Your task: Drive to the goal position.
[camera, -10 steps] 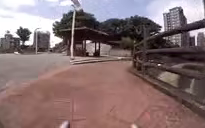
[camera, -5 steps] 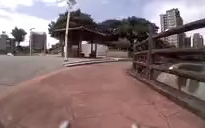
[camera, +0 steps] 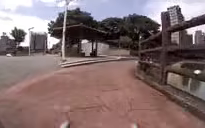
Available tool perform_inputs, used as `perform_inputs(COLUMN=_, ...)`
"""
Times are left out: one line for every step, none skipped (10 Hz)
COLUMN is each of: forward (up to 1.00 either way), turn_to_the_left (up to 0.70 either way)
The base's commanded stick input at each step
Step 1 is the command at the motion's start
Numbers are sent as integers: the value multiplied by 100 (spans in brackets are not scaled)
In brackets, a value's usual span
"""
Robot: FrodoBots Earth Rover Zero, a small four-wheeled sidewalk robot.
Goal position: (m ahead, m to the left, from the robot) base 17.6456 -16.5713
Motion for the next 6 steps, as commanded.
perform_inputs(forward=100, turn_to_the_left=0)
perform_inputs(forward=100, turn_to_the_left=-1)
perform_inputs(forward=100, turn_to_the_left=-2)
perform_inputs(forward=100, turn_to_the_left=-3)
perform_inputs(forward=100, turn_to_the_left=-4)
perform_inputs(forward=100, turn_to_the_left=-5)
